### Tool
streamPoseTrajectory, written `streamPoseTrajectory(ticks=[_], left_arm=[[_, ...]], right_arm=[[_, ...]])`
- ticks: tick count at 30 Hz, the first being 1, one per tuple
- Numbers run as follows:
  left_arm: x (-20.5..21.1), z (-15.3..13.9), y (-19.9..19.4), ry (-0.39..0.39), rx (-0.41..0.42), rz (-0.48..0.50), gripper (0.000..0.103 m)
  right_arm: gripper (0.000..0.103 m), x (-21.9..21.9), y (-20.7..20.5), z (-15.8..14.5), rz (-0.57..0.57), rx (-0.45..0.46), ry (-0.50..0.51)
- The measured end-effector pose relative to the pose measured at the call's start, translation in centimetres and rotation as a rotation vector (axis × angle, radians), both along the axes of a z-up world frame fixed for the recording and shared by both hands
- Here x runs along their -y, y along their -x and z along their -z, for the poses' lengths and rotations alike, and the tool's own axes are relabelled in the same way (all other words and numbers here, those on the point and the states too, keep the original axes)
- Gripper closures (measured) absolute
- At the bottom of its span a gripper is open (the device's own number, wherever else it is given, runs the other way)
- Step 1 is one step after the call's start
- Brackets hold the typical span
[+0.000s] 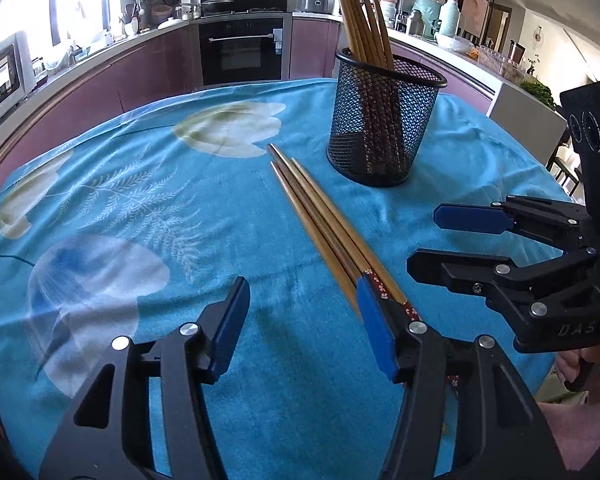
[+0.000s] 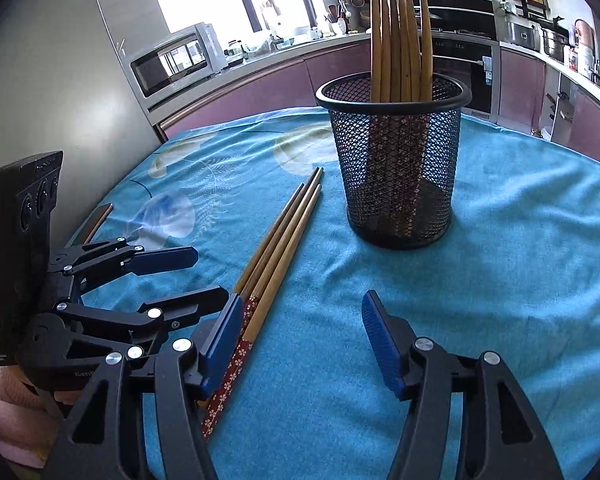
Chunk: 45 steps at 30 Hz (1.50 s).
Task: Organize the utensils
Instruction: 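Move both open tools back to the chopsticks lying on the cloth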
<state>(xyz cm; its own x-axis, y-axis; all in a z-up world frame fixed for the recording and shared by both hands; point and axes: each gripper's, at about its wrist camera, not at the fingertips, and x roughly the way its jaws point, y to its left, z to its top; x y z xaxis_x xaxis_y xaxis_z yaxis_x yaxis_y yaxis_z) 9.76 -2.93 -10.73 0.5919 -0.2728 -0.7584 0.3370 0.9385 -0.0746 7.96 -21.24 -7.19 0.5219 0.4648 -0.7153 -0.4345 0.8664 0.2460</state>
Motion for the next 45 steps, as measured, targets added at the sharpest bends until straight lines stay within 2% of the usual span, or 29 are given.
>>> streamPoseTrajectory(ticks=[16,20,24,27,31,34,41,45], left_arm=[[0.4,0.4,-0.2,-0.013,-0.006,0.003,0.045],[0.3,0.5,-0.4,-0.009,-0.014,-0.001,0.053],[0.3,0.6,-0.4,-0.011,-0.014,-0.002,0.054],[0.2,0.7,-0.5,-0.016,-0.016,-0.008,0.063],[-0.2,0.7,-0.8,-0.004,-0.021,-0.015,0.068],[-0.3,0.7,-0.8,0.002,-0.024,-0.018,0.069],[-0.3,0.7,-0.8,0.003,-0.024,-0.019,0.069],[-0.4,0.8,-0.8,0.007,-0.025,-0.020,0.069]], right_arm=[[0.044,-0.8,0.0,0.2,0.000,0.010,0.025],[0.044,-0.9,0.0,0.3,0.002,0.009,0.024],[0.044,-0.9,0.0,0.3,0.002,0.009,0.025],[0.044,-1.0,0.0,0.4,-0.003,0.013,0.037],[0.045,-1.6,-0.1,0.4,-0.011,0.020,0.059],[0.050,-2.1,-0.3,0.5,-0.017,0.019,0.077],[0.051,-2.6,-0.5,1.0,-0.020,0.012,0.119],[0.057,-2.9,-0.7,1.1,-0.012,0.012,0.145]])
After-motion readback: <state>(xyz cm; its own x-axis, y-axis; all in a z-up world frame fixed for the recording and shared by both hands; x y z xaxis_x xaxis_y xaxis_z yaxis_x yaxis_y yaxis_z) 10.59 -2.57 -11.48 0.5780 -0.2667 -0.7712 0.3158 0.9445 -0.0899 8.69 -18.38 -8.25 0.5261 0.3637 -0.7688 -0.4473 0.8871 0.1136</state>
